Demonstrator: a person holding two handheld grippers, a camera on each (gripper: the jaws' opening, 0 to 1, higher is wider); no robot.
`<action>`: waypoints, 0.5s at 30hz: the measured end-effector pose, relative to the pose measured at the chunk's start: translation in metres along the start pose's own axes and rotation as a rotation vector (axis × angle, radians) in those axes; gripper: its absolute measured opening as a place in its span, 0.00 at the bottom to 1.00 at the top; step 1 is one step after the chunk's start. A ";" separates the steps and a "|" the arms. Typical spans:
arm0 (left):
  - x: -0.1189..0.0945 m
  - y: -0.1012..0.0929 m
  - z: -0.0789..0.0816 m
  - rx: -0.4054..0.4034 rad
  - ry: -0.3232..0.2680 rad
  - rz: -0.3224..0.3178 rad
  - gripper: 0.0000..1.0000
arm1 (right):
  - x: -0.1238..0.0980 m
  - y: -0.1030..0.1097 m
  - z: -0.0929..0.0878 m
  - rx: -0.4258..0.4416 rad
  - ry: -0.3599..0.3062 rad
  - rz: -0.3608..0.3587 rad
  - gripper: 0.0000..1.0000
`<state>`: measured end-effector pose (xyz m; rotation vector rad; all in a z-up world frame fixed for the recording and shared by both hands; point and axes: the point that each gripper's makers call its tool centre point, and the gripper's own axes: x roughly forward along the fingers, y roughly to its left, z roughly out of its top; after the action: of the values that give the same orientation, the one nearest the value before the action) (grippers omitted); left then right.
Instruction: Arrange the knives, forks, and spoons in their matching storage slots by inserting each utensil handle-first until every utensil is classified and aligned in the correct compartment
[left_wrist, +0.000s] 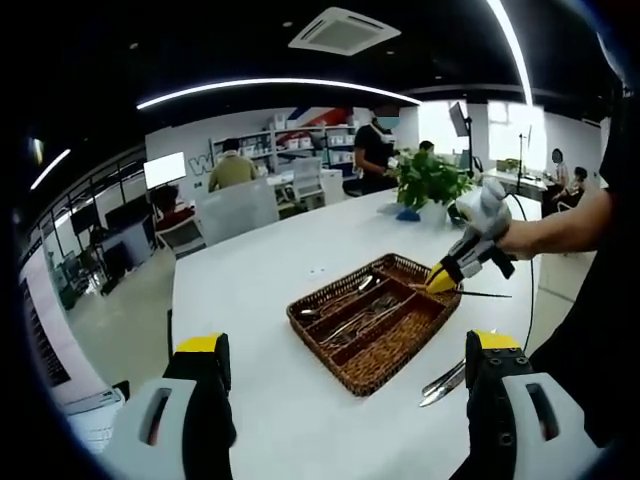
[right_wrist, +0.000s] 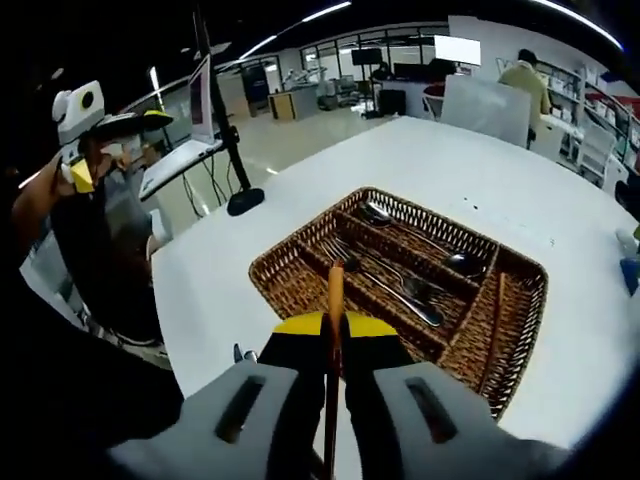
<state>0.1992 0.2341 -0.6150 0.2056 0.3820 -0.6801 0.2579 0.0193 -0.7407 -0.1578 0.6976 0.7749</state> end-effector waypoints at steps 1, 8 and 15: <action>0.000 0.000 0.000 0.001 0.000 -0.001 0.99 | -0.002 -0.006 0.001 0.036 -0.013 -0.024 0.03; 0.003 -0.001 0.002 0.009 -0.001 -0.014 0.99 | -0.016 -0.040 0.003 0.180 -0.055 -0.121 0.03; 0.004 0.003 0.001 0.015 -0.002 -0.018 0.99 | -0.026 -0.060 0.000 0.227 -0.064 -0.182 0.03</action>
<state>0.2042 0.2336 -0.6151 0.2158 0.3779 -0.7008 0.2864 -0.0387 -0.7311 0.0103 0.6952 0.5201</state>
